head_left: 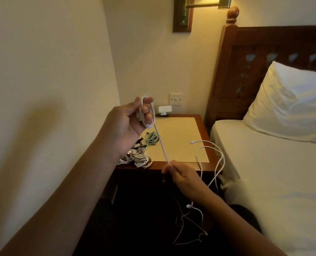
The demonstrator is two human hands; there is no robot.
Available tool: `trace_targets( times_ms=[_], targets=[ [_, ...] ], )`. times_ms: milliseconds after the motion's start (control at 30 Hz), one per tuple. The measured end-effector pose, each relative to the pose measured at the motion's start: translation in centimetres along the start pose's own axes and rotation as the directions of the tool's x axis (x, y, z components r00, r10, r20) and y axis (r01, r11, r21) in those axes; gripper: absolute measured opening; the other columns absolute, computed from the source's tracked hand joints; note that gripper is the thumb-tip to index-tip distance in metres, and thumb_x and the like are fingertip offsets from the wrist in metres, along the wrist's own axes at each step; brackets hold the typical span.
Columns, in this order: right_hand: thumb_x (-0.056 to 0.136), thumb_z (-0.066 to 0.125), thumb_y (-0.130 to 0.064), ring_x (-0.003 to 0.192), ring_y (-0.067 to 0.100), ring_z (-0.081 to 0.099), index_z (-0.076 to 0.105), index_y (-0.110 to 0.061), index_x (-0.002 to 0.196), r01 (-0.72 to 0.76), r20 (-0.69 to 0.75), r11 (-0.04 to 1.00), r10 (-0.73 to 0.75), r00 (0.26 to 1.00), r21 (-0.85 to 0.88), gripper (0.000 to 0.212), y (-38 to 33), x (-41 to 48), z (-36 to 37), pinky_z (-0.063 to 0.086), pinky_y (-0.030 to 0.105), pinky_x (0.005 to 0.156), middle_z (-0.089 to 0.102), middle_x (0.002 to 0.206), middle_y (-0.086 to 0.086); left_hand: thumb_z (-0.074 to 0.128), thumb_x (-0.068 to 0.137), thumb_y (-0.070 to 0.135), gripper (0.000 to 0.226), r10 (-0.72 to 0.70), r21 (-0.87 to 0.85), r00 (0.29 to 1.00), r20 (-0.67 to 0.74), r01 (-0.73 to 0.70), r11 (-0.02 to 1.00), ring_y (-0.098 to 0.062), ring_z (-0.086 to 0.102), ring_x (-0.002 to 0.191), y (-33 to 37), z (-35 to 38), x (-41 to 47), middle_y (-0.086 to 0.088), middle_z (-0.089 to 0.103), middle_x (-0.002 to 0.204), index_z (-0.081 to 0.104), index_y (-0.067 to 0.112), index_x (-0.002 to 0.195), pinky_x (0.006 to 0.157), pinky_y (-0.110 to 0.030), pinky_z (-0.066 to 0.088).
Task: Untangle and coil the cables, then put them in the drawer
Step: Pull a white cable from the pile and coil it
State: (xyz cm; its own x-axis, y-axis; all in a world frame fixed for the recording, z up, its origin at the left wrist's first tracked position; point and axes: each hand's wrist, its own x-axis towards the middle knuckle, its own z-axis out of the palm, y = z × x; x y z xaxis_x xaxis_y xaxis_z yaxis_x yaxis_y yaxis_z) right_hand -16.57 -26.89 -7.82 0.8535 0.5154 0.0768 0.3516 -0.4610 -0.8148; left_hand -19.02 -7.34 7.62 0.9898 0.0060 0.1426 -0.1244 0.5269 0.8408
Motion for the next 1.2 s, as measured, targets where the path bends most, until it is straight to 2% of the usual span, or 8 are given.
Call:
trace_targets(
  times_ms=[133, 267, 400, 633, 733, 933, 1067, 1200],
  targets=[
    [0.11, 0.042, -0.037, 0.065, 0.001, 0.055, 0.07, -0.032, 0.11, 0.042, 0.287, 0.989, 0.0, 0.958, -0.14, 0.029, -4.6, -2.7, -0.1, 0.046, 0.023, 0.066, 0.064, 0.085, -0.008, 0.037, 0.111, 0.015, 0.029, 0.159, 0.568, 0.986, -0.046, -0.105, 0.816, -0.015, 0.066, 0.067, -3.5, -1.1, 0.3, -0.007, 0.066, 0.081, 0.057, -0.001, 0.125, 0.069, -0.028, 0.057],
    [0.107, 0.047, -0.041, 0.063, 0.005, 0.057, 0.071, -0.023, 0.099, 0.218, 0.135, 0.952, -0.192, 0.972, -0.214, 0.03, -10.5, -3.0, -3.9, 0.041, 0.017, 0.059, 0.064, 0.074, -0.002, 0.037, 0.111, 0.028, 0.03, 0.018, 0.825, 0.998, 0.055, -0.055, 0.562, -0.016, 0.07, 0.08, -5.7, -3.0, -0.3, -0.003, 0.074, 0.091, 0.065, 0.018, 0.117, 0.079, -0.038, 0.055],
    [0.097, 0.069, -0.034, 0.074, -0.001, 0.064, 0.078, -0.027, 0.093, 0.229, -0.118, 0.959, -0.25, 0.961, -0.166, 0.012, -11.3, 0.5, -8.9, 0.048, 0.015, 0.065, 0.072, 0.08, -0.011, 0.026, 0.11, 0.044, 0.056, -0.205, 0.723, 0.961, 0.185, 0.008, 0.69, -0.024, 0.063, 0.066, -5.8, -2.5, -3.1, -0.012, 0.068, 0.076, 0.071, 0.011, 0.102, 0.073, -0.037, 0.052],
    [0.107, 0.049, -0.041, 0.072, 0.016, 0.062, 0.073, -0.036, 0.104, 0.07, -0.162, 0.992, -0.086, 0.983, -0.102, 0.024, -3.5, 1.5, -4.6, 0.05, 0.039, 0.065, 0.067, 0.079, -0.011, 0.037, 0.106, 0.035, 0.047, -0.003, 0.304, 0.99, 0.142, -0.041, 0.952, -0.018, 0.048, 0.057, -5.0, -2.4, -4.9, -0.004, 0.046, 0.066, 0.067, -0.001, 0.112, 0.064, -0.032, 0.04],
    [0.108, 0.045, -0.04, 0.058, 0.003, 0.055, 0.07, -0.033, 0.108, 0.02, -0.05, 0.999, -0.022, 0.998, -0.042, 0.026, -2.3, -1.3, 0.1, 0.043, 0.026, 0.058, 0.064, 0.071, -0.015, 0.038, 0.106, 0.028, 0.041, 0.046, 0.185, 0.992, 0.115, -0.067, 0.98, -0.019, 0.058, 0.066, -4.6, -2.3, -3.9, -0.006, 0.059, 0.074, 0.064, 0.0, 0.118, 0.066, -0.028, 0.05],
    [0.105, 0.055, -0.039, 0.065, 0.002, 0.059, 0.064, -0.029, 0.119, 0.067, 0.192, 0.982, -0.033, 0.981, -0.174, 0.02, -7.6, -4.2, 0.9, 0.044, 0.019, 0.061, 0.066, 0.084, -0.006, 0.041, 0.108, 0.036, 0.035, 0.057, 0.745, 0.998, -0.003, -0.036, 0.666, -0.019, 0.072, 0.08, -7.8, -3.8, -1.9, -0.003, 0.075, 0.092, 0.062, 0.016, 0.128, 0.073, -0.023, 0.054],
    [0.1, 0.062, -0.039, 0.059, 0.006, 0.057, 0.072, -0.028, 0.095, 0.126, 0.083, 0.954, -0.107, 0.991, -0.274, 0.016, -9.2, -1.7, -4.6, 0.042, 0.014, 0.055, 0.065, 0.067, -0.009, 0.035, 0.104, 0.049, 0.051, -0.165, 0.748, 0.981, 0.104, 0.032, 0.662, -0.034, 0.067, 0.075, -9.5, -4.9, -3.7, -0.011, 0.073, 0.084, 0.069, 0.011, 0.103, 0.075, -0.034, 0.054],
    [0.091, 0.073, -0.042, 0.054, 0.008, 0.046, 0.072, -0.03, 0.091, 0.145, 0.025, 0.987, -0.144, 0.989, -0.073, 0.012, -5.6, 1.0, -6.9, 0.038, 0.025, 0.055, 0.059, 0.061, -0.005, 0.037, 0.108, 0.05, 0.055, -0.3, 0.614, 0.933, 0.2, 0.119, 0.78, -0.021, 0.05, 0.059, -9.6, -5.2, -6.5, -0.012, 0.055, 0.069, 0.07, 0.007, 0.109, 0.062, -0.028, 0.045]
  ],
)
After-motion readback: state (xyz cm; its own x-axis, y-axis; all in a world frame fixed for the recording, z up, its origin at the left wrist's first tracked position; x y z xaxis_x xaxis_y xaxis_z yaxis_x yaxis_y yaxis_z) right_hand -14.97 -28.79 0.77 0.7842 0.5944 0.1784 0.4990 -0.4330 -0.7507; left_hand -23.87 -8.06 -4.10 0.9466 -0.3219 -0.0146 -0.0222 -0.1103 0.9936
